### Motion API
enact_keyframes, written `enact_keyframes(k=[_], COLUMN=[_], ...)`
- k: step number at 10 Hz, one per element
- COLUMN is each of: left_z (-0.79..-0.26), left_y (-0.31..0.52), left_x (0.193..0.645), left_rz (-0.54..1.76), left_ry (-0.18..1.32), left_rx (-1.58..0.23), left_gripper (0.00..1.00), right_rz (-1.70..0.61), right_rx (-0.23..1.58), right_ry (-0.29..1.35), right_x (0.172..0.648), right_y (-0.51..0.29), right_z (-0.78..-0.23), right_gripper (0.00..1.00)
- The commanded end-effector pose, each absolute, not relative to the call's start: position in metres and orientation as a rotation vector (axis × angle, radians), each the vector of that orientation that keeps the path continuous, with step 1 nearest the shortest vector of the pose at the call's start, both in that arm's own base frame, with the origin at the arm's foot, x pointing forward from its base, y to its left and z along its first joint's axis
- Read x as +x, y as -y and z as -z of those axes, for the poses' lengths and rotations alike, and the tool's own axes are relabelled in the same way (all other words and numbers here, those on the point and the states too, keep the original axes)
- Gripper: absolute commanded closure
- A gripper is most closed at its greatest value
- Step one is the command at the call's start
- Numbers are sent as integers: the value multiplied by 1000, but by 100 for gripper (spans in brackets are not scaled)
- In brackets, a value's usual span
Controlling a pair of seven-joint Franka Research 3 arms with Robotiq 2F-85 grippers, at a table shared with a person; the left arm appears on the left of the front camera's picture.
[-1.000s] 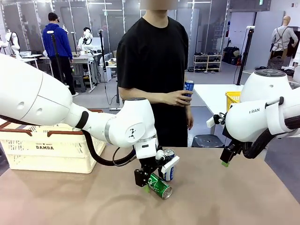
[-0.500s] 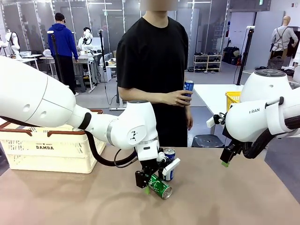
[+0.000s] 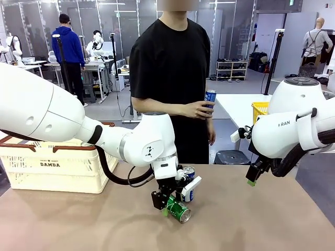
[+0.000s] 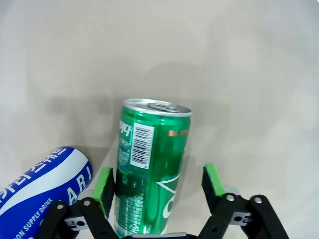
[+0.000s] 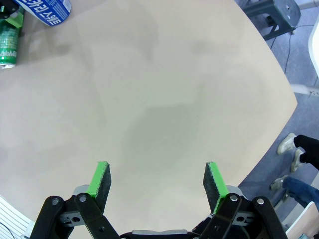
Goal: Place the drinks into the Shopping basket.
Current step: Pick up one drink and place it into the Shopping basket.
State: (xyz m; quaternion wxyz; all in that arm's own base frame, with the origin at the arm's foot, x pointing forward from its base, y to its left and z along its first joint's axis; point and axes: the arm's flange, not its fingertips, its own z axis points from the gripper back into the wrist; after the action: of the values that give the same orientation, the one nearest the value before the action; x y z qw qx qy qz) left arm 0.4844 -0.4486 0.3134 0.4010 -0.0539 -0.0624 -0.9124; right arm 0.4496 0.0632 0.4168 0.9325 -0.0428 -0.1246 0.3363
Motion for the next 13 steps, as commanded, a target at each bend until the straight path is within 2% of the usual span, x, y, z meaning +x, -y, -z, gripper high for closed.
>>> enact_keyframes(k=[1,2,3,4,5,6,7,8,9,13], left_z=[-313,-313,-311,-309,-309,-309,-308,-308,-311,-343], left_y=[449,448,447,446,445,443,441,438,435,407], left_x=[484,482,481,479,476,472,470,465,458,437], left_rz=[2294,2294,2300,2301,2303,2306,2299,2289,2279,2219], left_ry=[161,163,160,158,151,143,140,137,125,146], left_rx=[-138,-132,-127,-122,-114,-109,-108,-105,-119,-178], left_gripper=[27,38,35,57,54,76,72,94,91,91], right_rz=[-687,-687,-687,-687,-687,-687,-687,-687,-687,-687], right_rx=[-87,-87,-87,-87,-87,-87,-87,-87,-87,-87], right_ry=[255,255,255,255,255,255,255,255,255,255], right_x=[449,449,449,449,449,449,449,449,449,449], right_y=[-63,-63,-63,-63,-63,-63,-63,-63,-63,-63], right_z=[-417,-417,-417,-417,-417,-417,-417,-417,-417,-417], right_gripper=[7,7,7,7,7,7,7,7,7,7])
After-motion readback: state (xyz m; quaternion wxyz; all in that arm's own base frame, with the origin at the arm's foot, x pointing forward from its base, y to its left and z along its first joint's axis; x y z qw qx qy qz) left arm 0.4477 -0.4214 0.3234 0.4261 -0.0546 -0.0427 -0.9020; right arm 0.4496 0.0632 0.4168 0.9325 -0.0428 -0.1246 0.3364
